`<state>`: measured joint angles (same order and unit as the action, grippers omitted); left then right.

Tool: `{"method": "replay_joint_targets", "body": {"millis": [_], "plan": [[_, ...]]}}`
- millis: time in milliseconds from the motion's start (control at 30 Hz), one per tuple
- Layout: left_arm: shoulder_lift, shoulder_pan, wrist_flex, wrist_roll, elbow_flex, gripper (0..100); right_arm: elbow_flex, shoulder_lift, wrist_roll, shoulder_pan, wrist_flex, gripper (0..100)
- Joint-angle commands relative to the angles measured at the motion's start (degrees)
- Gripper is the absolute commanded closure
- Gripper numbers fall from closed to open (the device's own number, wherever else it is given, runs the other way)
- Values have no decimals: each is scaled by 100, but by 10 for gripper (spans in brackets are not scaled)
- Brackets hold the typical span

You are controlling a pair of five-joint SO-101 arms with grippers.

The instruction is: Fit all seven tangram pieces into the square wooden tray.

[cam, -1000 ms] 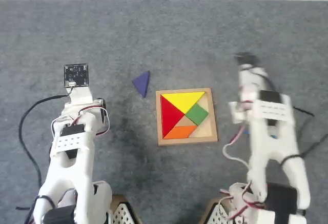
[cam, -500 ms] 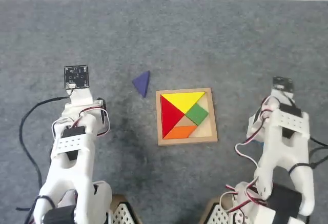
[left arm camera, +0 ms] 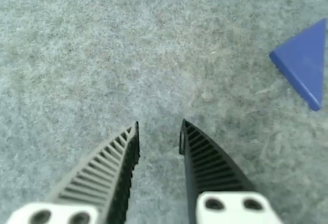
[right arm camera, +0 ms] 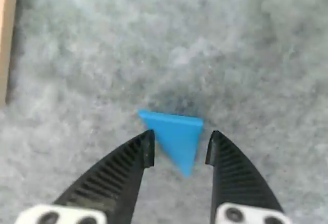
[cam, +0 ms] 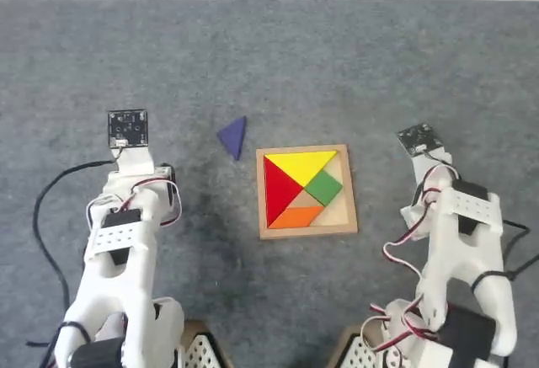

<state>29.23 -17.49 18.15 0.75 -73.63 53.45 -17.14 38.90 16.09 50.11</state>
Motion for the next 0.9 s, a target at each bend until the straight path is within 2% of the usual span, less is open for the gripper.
{"method": "replay_joint_targets", "body": {"millis": [0,200,333,633,833,867], "plan": [[-9,35,-149,53,75,879,-79,-233,132,-40,-101,817],[-9,35,-149,53,75,880,-9,-4,1046,-136,-409,817],[-9,35,-149,53,75,880,-26,523,1398,-136,-514,817],[-9,35,-149,53,75,880,-229,673,1319,-13,-233,824],[-9,35,-149,53,75,880,-325,611,492,-48,-295,989],[-9,35,-149,53,75,880,-360,611,448,-48,-277,993]]}}
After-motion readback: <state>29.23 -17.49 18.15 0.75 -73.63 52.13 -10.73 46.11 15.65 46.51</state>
